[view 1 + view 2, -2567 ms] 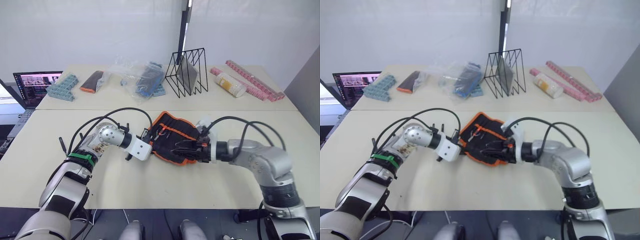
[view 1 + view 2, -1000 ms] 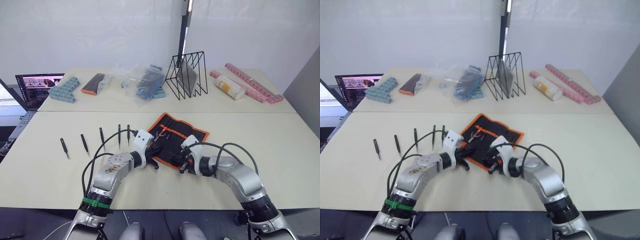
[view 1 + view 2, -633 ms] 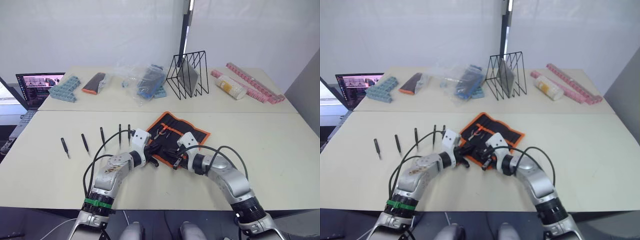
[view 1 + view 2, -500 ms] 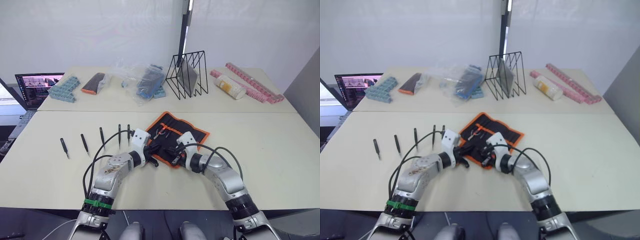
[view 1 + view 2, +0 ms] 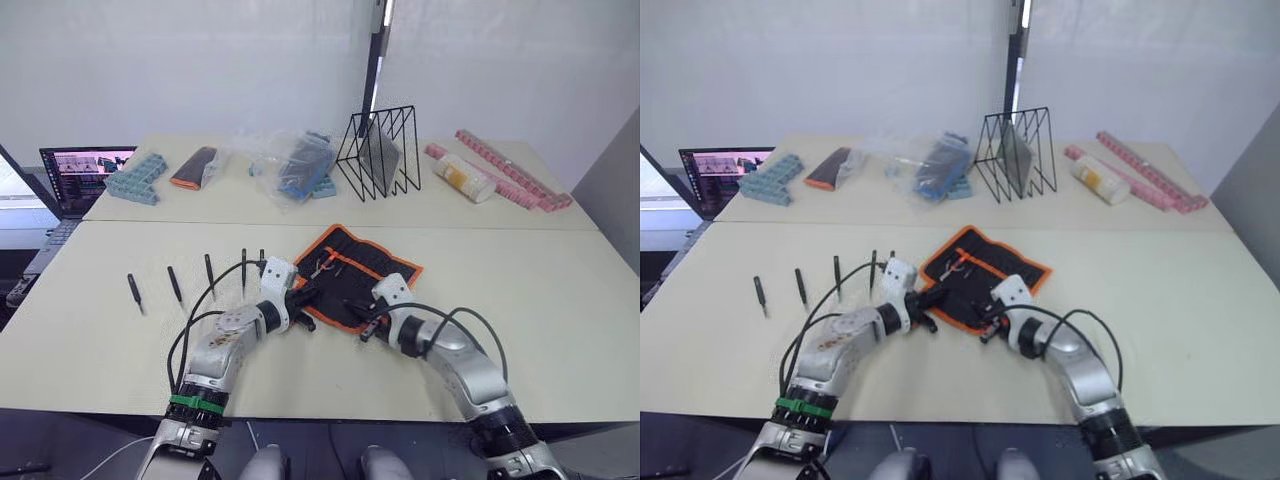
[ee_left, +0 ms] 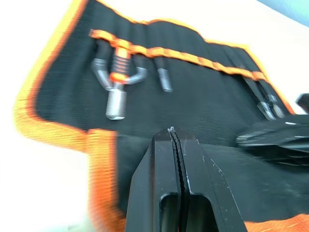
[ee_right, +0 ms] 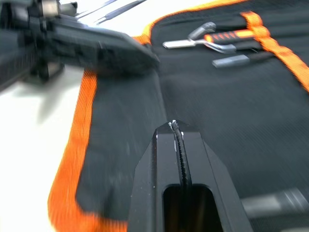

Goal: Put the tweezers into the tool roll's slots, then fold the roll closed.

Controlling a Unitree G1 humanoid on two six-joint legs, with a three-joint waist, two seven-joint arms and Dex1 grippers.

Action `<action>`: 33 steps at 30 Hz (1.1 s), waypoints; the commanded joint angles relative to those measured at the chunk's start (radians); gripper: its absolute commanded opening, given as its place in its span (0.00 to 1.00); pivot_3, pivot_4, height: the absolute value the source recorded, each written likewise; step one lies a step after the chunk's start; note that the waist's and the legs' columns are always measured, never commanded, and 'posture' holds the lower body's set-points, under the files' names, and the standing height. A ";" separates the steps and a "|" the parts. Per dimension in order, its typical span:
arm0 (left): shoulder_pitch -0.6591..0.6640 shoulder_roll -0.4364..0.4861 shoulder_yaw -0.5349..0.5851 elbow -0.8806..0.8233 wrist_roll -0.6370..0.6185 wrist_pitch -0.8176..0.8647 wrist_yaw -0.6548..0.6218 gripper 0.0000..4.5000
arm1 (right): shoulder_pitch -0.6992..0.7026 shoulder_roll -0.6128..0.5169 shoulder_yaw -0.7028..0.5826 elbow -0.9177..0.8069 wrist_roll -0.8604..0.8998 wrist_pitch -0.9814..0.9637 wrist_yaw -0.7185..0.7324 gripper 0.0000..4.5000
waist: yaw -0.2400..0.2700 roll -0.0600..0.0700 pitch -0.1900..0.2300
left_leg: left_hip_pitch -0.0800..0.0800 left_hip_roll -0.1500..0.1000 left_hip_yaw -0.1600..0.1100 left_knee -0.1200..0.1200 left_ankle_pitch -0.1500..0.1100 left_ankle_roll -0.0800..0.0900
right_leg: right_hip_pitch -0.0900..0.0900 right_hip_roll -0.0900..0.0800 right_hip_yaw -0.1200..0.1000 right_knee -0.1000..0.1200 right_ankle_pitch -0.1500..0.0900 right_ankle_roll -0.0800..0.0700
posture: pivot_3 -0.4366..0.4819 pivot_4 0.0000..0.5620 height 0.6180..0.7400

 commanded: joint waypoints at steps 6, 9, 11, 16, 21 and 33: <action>-0.001 0.054 0.080 0.063 0.010 -0.016 0.019 0.00 | 0.090 -0.030 -0.002 0.048 -0.030 0.083 -0.018 0.00 | 0.018 0.001 -0.001 | 0.002 0.000 0.000 -0.001 0.000 0.000 | 0.000 0.000 0.000 -0.005 0.000 0.001 | 0.48 0.27 0.99; -0.002 0.060 0.097 0.058 0.000 -0.022 0.019 0.00 | 0.094 -0.035 0.004 0.034 -0.030 0.068 -0.006 0.00 | 0.018 0.001 -0.001 | 0.002 0.000 0.000 -0.001 0.000 0.000 | 0.000 0.000 0.000 -0.006 0.000 0.001 | 0.48 0.27 0.99; -0.010 0.052 0.124 0.045 -0.029 -0.028 0.017 0.00 | 0.092 -0.033 -0.003 0.015 -0.018 0.037 0.009 0.00 | 0.018 0.001 -0.001 | 0.002 0.000 0.000 -0.002 0.000 0.000 | 0.000 0.000 0.000 -0.006 0.000 0.001 | 0.48 0.27 0.99; -0.026 0.036 0.146 -0.037 -0.097 -0.055 -0.043 0.00 | 0.081 -0.023 -0.051 -0.117 0.089 0.043 0.068 0.00 | 0.021 0.001 -0.001 | -0.008 0.000 -0.001 -0.002 0.000 0.000 | -0.005 -0.001 0.000 -0.006 0.001 0.002 | 0.48 0.27 0.99; -0.056 0.034 0.072 -0.112 -0.078 -0.077 -0.104 0.00 | 0.076 -0.036 -0.066 -0.244 0.158 0.129 0.085 0.00 | 0.020 0.001 0.000 | -0.022 -0.001 -0.002 -0.002 0.000 0.000 | -0.018 -0.002 0.000 -0.006 0.002 0.002 | 0.48 0.27 0.99; -0.091 0.025 -0.140 0.062 0.095 -0.002 -0.095 0.00 | -0.001 -0.067 0.071 -0.131 -0.016 0.086 0.079 0.00 | 0.016 0.001 0.000 | -0.024 -0.003 -0.002 -0.001 0.000 0.000 | -0.021 -0.001 0.000 -0.003 0.002 0.002 | 0.48 0.27 0.99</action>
